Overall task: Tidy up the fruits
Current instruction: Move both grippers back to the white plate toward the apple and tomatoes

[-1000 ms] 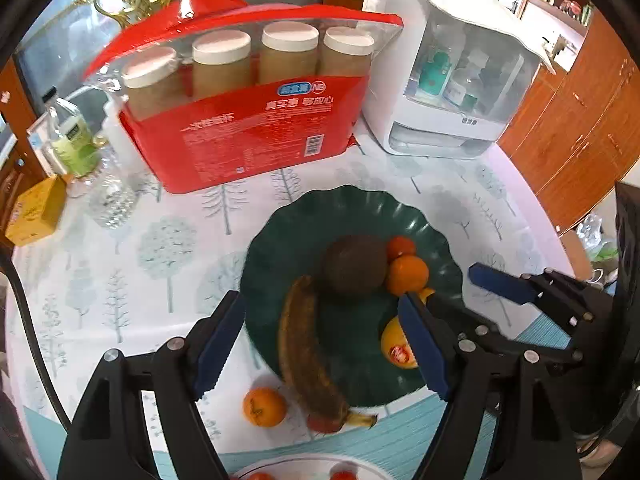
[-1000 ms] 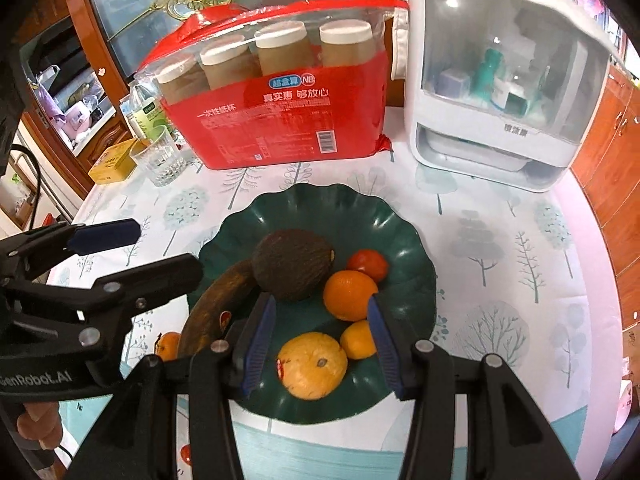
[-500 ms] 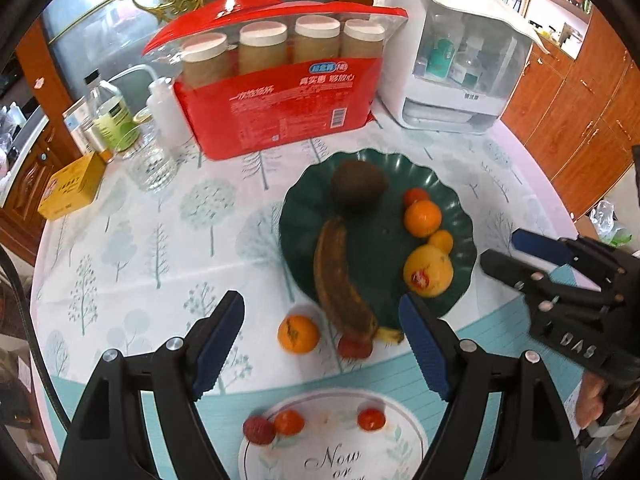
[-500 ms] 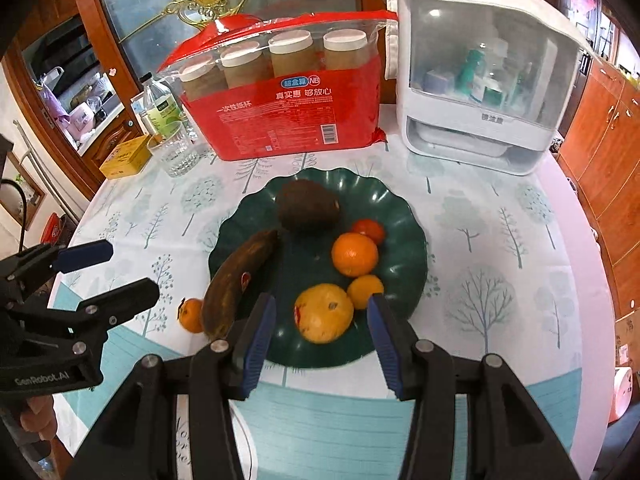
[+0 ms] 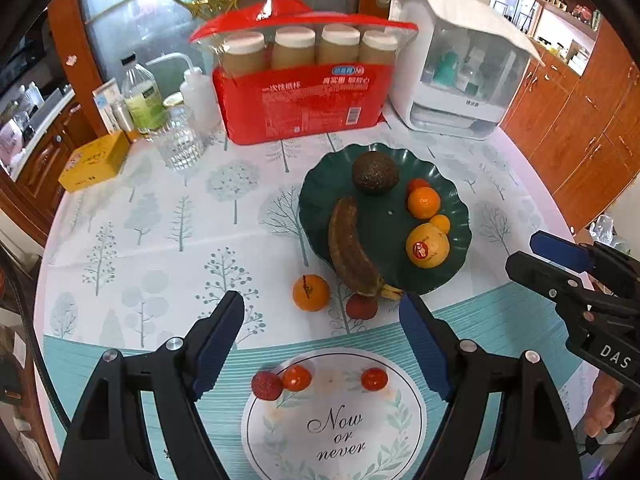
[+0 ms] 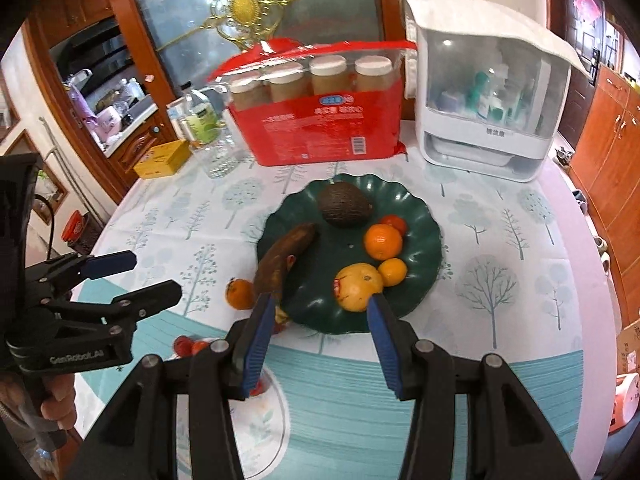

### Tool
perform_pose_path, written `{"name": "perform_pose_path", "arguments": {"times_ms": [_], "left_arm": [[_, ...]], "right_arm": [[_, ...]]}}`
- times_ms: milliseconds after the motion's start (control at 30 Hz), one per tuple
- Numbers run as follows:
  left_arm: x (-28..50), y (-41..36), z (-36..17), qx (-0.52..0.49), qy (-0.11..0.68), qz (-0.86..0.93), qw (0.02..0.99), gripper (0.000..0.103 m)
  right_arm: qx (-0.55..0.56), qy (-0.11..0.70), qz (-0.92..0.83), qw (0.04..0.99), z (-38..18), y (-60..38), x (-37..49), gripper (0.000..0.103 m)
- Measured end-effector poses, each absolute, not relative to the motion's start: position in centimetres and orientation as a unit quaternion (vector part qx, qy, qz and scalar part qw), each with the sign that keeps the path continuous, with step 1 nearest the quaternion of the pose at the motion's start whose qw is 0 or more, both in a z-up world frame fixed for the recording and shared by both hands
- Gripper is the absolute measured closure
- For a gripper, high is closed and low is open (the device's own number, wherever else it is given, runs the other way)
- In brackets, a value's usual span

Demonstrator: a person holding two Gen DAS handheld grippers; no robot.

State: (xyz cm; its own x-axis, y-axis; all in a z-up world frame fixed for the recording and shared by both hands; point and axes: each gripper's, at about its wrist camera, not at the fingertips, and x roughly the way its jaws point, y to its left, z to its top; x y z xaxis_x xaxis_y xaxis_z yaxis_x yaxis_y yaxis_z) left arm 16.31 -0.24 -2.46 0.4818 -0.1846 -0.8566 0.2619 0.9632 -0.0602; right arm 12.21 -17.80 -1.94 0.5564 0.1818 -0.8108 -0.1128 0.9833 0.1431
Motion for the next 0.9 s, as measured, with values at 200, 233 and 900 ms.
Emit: {"name": "perform_pose_path", "arguments": {"times_ms": [200,233,900], "left_arm": [[13.5,0.8,-1.8,0.039,0.474,-0.126,0.870,0.020],[13.0,1.0,-2.0,0.037,0.474,-0.128,0.870,0.020],[10.1,7.1,-11.8,0.001,0.536,-0.114,0.837,0.020]], "right_arm": [[0.031,0.469,0.104,0.876,-1.8,-16.1,10.9,0.055],[0.027,0.472,0.105,0.875,-2.1,-15.7,10.8,0.055],[0.000,0.524,0.127,0.842,-11.3,-10.8,8.7,0.055]]}}
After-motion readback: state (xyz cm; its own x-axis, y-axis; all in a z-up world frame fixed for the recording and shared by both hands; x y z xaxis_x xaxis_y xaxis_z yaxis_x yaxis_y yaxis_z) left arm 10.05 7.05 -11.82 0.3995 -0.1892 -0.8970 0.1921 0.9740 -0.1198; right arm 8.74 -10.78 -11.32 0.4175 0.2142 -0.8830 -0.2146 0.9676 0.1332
